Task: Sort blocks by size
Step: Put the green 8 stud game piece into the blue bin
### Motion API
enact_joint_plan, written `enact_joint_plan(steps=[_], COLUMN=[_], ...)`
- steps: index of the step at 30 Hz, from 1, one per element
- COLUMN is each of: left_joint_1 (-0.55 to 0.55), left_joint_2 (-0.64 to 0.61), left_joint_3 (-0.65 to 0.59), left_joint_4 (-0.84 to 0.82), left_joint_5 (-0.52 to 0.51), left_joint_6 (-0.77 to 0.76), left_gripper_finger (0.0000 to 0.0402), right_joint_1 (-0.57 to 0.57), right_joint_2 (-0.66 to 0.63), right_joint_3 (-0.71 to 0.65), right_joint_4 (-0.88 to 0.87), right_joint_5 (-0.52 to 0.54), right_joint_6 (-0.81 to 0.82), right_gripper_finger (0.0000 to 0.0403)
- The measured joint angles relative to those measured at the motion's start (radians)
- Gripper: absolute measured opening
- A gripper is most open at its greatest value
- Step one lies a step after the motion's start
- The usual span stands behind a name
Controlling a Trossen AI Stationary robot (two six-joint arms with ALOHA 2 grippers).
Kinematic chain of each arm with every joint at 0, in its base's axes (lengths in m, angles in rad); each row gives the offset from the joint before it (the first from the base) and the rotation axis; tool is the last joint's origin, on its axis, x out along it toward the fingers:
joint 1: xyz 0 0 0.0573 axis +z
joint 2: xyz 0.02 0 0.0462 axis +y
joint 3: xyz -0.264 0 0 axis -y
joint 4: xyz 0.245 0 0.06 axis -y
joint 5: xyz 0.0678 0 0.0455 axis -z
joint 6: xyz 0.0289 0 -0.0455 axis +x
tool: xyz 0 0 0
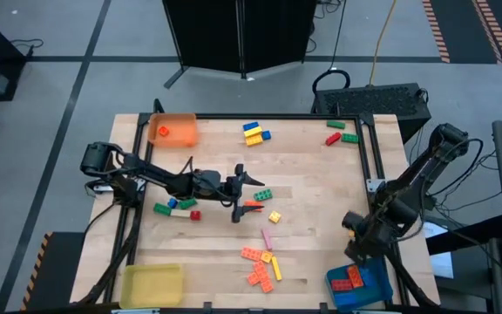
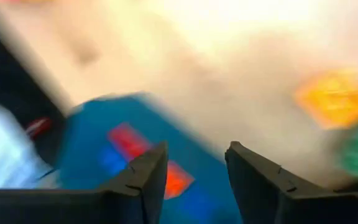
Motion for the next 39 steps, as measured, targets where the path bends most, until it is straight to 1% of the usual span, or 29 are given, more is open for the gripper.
enact_joint_plan(steps=[5,8,14,17,21,25,31,35,39], left_joint_1=[-0.009,-0.010,-0.009,-0.009,-0.009,-0.009,-0.009,-0.009,-0.009], left_joint_2=[0.000,0.000,0.000,0.000,0.000,0.000,0.000,0.000,0.000], left_joint_3=[0.000,0.000,0.000,0.000,0.000,0.000,0.000,0.000,0.000], left_joint_4=[-0.003,-0.015,-0.022,-0.023,-0.024,-0.020,-0.018,-0.018,-0.018], left_joint_5=[0.000,0.000,0.000,0.000,-0.009,-0.021,-0.022,-0.023,-0.023], left_joint_6=[0.000,0.000,0.000,0.000,0.000,0.000,0.001,0.001,0.001], left_gripper_finger=[0.0341,0.0341,0.0341,0.0341,0.0341,0.0341,0.0341,0.0341,0.0341], right_joint_1=[-0.056,-0.079,-0.099,-0.099,-0.104,-0.103,-0.103,-0.104,-0.120], right_joint_2=[0.009,0.030,0.099,0.163,0.260,0.329,0.395,0.425,0.445], right_joint_3=[0.001,0.001,-0.003,-0.015,-0.014,-0.011,-0.011,-0.011,-0.009], right_joint_4=[-0.272,-0.349,-0.350,-0.349,-0.356,-0.370,-0.373,-0.368,-0.297], right_joint_5=[0.001,-0.006,-0.015,-0.046,-0.112,-0.147,-0.166,-0.169,-0.168], right_joint_6=[0.053,0.069,0.036,0.006,-0.076,-0.130,-0.149,-0.157,-0.204], right_gripper_finger=[0.0143,0.0136,0.0119,0.0106,0.0082,0.0057,0.0026,0.0014,0.0008])
